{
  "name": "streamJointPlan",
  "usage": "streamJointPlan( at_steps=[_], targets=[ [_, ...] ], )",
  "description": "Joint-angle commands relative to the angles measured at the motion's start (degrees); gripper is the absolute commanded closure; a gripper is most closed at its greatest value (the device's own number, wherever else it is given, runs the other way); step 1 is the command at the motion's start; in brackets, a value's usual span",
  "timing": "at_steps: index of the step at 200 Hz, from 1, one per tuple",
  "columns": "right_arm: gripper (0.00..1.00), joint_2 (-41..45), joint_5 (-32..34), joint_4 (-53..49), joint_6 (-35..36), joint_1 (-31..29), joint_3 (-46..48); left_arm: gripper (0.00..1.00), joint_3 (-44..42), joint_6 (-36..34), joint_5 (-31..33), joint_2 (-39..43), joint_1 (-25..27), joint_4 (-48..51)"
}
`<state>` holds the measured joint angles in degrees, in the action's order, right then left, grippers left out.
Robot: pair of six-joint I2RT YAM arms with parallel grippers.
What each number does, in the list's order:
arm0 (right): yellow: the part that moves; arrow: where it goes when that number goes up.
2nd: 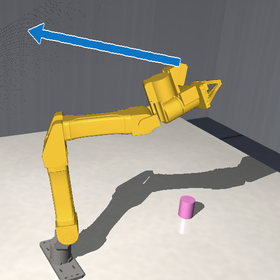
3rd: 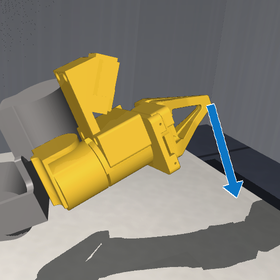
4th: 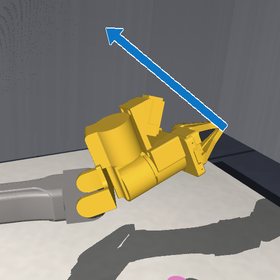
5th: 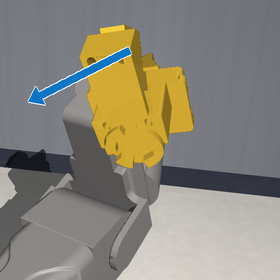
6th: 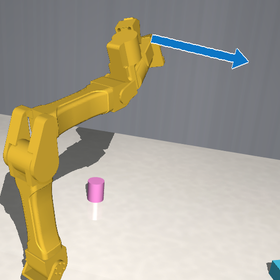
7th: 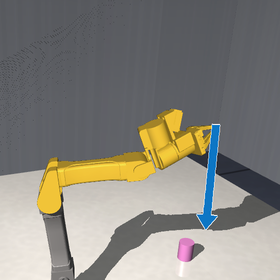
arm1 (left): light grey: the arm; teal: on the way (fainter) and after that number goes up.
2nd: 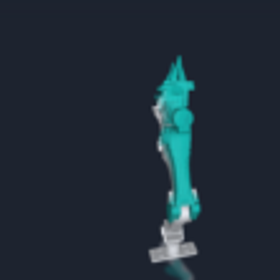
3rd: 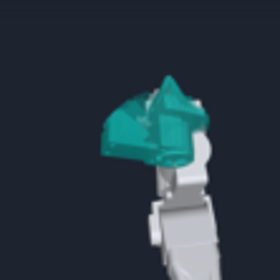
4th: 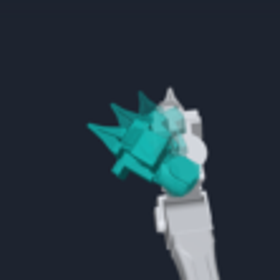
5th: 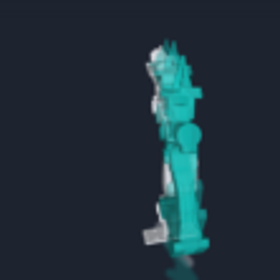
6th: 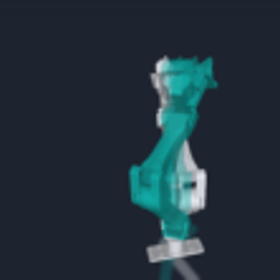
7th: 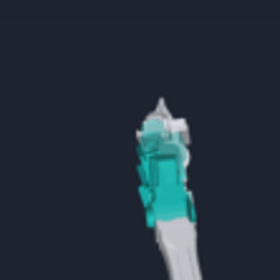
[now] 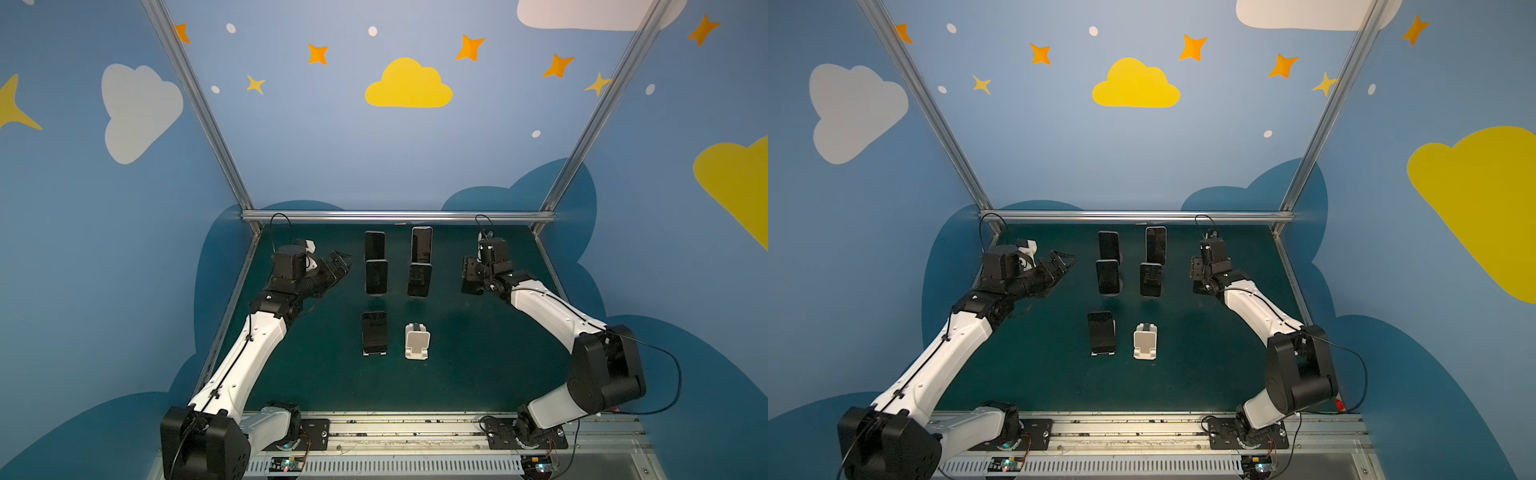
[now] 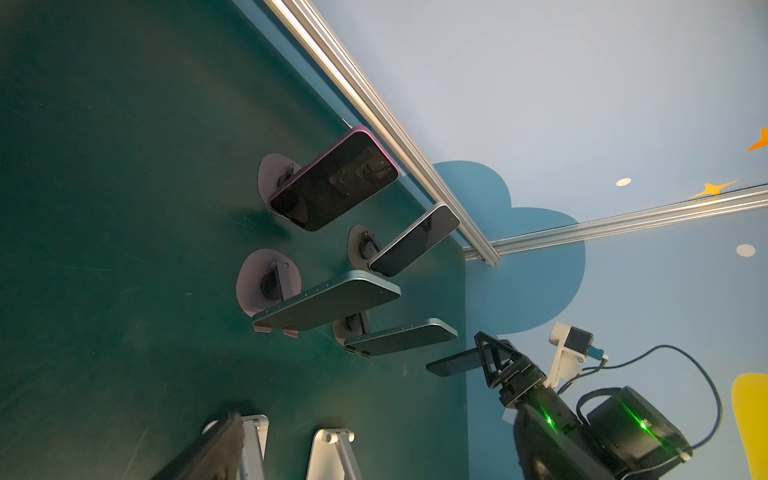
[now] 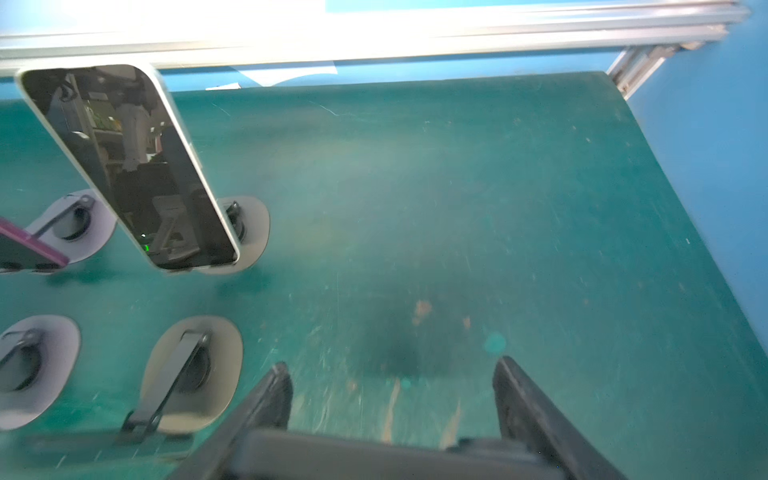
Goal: Remove the phone from the phone stand
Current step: 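Carry the phone with the right gripper farther from the robot, beside the far phones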
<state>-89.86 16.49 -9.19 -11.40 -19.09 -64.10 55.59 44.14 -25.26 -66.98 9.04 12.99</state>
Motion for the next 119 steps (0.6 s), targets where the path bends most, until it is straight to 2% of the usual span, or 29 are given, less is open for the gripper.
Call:
streamJointPlan(
  at_steps=[1,43,119],
  targets=[
    [0.32,-2.2,-2.4,-0.7,2.3,1.0,-4.0,0.0,0.2,-1.1,-0.7,-0.3,0.1,-0.5],
    [0.31,-7.9,-6.4,-5.7,1.6,3.3,-9.6,0.0,0.2,-1.2,-0.5,-0.6,0.1,-0.4],
    [0.31,-15.5,-7.6,-8.6,3.7,4.7,-16.1,0.0,0.7,-1.4,-1.0,-0.8,0.0,0.1]
  ],
)
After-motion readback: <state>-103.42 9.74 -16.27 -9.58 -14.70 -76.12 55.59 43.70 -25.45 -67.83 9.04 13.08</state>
